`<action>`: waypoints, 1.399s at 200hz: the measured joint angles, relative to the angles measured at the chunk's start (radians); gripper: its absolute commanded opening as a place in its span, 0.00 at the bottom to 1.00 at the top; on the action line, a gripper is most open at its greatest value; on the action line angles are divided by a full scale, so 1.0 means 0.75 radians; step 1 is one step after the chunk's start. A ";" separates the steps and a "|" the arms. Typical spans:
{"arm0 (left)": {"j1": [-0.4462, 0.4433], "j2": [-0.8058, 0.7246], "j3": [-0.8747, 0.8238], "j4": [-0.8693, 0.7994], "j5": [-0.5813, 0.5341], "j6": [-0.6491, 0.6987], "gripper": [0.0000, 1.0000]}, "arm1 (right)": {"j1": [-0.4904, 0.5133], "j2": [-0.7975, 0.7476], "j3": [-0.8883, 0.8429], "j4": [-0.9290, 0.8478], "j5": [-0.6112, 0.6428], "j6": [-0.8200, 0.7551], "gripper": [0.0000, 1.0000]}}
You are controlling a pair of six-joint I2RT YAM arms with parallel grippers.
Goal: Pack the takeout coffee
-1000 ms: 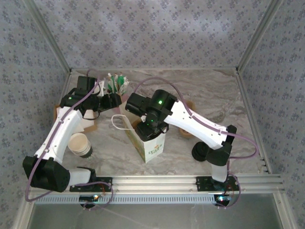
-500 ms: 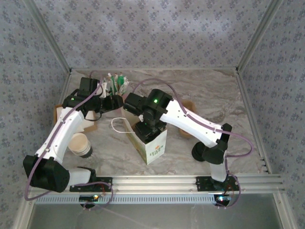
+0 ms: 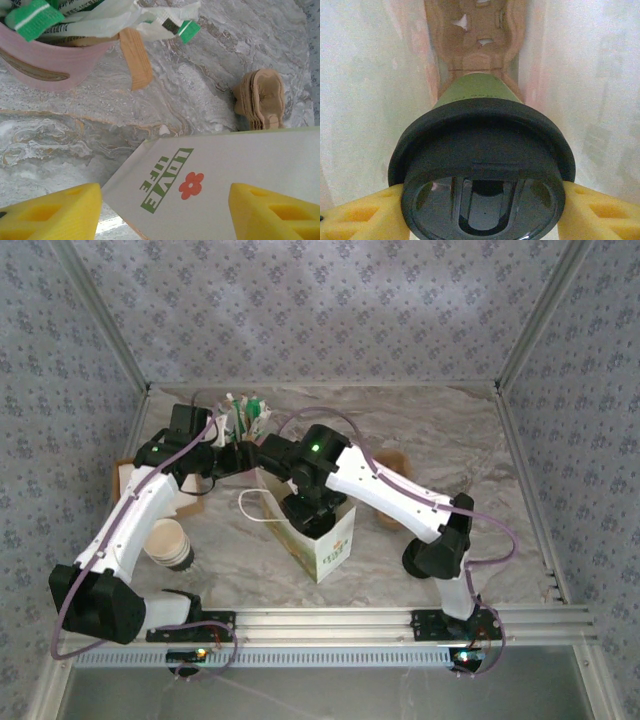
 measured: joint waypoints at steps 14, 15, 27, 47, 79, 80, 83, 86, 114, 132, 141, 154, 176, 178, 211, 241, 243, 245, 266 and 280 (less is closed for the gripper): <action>0.000 0.000 -0.011 0.000 0.000 0.000 0.68 | 0.009 -0.004 -0.024 0.000 -0.004 0.000 0.68; 0.000 0.000 -0.011 0.000 0.001 0.000 0.68 | 0.009 -0.004 -0.026 0.000 -0.005 0.000 0.68; 0.000 0.001 -0.015 -0.001 0.000 0.000 0.68 | 0.015 -0.014 -0.060 0.000 -0.006 0.001 0.68; -0.003 -0.001 -0.015 -0.001 0.000 -0.001 0.68 | 0.016 -0.044 -0.111 0.000 -0.011 0.000 0.68; -0.005 -0.023 -0.015 -0.001 -0.010 -0.005 0.70 | 0.015 -0.091 -0.152 -0.001 -0.016 -0.001 0.68; -0.006 -0.025 -0.015 -0.001 -0.011 -0.005 0.70 | 0.015 -0.093 -0.153 0.000 -0.016 -0.001 0.68; -0.005 -0.027 -0.015 -0.002 -0.014 -0.005 0.70 | 0.013 -0.096 -0.156 0.000 -0.017 -0.001 0.68; -0.005 -0.032 -0.015 -0.003 -0.017 -0.005 0.70 | 0.013 -0.097 -0.159 -0.001 -0.018 -0.002 0.68; -0.005 -0.073 -0.015 -0.008 -0.050 -0.018 0.71 | 0.010 -0.101 -0.184 -0.001 -0.023 -0.010 0.68; -0.005 -0.123 -0.037 -0.010 -0.071 -0.033 0.72 | 0.008 -0.101 -0.188 -0.001 -0.025 -0.016 0.68; -0.005 -0.156 -0.058 -0.013 -0.078 -0.041 0.72 | 0.008 -0.101 -0.188 0.000 -0.025 -0.020 0.68; -0.001 -0.210 -0.089 -0.024 -0.093 -0.052 0.72 | 0.008 -0.100 -0.188 -0.001 -0.025 -0.025 0.68; 0.024 -0.309 -0.143 -0.051 -0.095 -0.067 0.72 | 0.008 -0.095 -0.188 -0.001 -0.025 -0.030 0.68; 0.029 -0.320 -0.149 -0.055 -0.096 -0.069 0.72 | 0.008 -0.095 -0.188 -0.001 -0.025 -0.030 0.68; 0.118 -0.487 -0.193 -0.149 -0.095 -0.075 0.72 | 0.008 -0.093 -0.188 -0.001 -0.026 -0.035 0.68; 0.148 -0.610 -0.239 -0.213 -0.065 -0.086 0.70 | 0.008 -0.087 -0.187 -0.001 -0.035 -0.035 0.68; 0.148 -0.617 -0.245 -0.215 -0.058 -0.088 0.71 | 0.008 -0.086 -0.187 0.000 -0.036 -0.035 0.68; 0.148 -0.623 -0.253 -0.216 -0.053 -0.091 0.71 | 0.008 -0.086 -0.187 -0.001 -0.035 -0.035 0.68; 0.148 -0.687 -0.346 -0.233 0.007 -0.123 0.74 | 0.008 -0.086 -0.187 -0.001 -0.035 -0.036 0.68; 0.141 -0.727 -0.413 -0.248 0.033 -0.147 0.78 | 0.008 -0.086 -0.187 -0.001 -0.035 -0.040 0.68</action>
